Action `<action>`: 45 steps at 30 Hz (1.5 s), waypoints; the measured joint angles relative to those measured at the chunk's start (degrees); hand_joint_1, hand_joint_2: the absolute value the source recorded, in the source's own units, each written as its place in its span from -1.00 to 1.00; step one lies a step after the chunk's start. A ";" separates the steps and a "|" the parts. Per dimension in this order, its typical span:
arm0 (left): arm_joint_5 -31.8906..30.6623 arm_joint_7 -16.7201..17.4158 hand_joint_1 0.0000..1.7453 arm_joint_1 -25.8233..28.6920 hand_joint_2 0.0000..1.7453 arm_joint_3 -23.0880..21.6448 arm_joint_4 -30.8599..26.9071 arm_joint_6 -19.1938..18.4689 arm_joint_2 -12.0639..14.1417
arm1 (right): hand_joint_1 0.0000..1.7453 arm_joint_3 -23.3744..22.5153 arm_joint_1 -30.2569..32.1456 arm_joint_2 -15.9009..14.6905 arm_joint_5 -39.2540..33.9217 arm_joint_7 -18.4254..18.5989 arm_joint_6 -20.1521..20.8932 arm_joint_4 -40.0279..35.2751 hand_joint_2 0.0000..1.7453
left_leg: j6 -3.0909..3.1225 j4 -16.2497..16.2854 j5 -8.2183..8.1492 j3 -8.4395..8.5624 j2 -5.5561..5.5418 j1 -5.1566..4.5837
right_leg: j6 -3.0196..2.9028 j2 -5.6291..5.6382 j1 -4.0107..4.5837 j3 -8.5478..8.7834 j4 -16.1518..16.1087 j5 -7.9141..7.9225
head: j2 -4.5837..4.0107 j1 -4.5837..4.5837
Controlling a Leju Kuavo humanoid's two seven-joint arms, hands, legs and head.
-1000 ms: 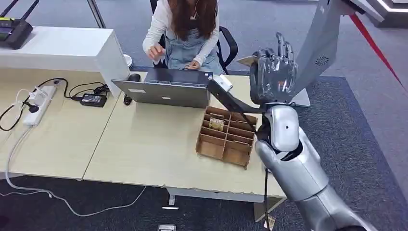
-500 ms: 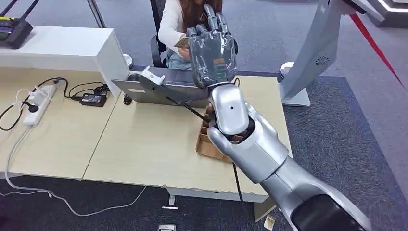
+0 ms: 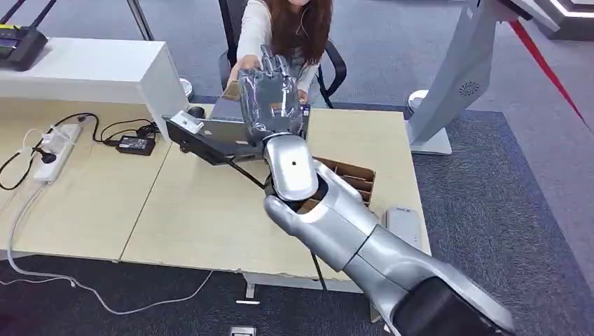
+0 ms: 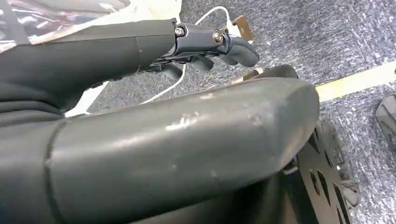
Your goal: Pass the card to the sensor for recognition and then transmit it.
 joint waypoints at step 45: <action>0.42 3.47 -1.00 0.00 -1.00 0.02 0.00 0.35 -0.02 | -1.00 10.36 -1.48 1.31 -13.72 3.31 -6.99 8.91 1.00 | -0.02 0.00 0.01 -0.05 0.02 0.02 | -0.01 0.01 0.03 -0.09 0.00 0.01 | 0.00 0.00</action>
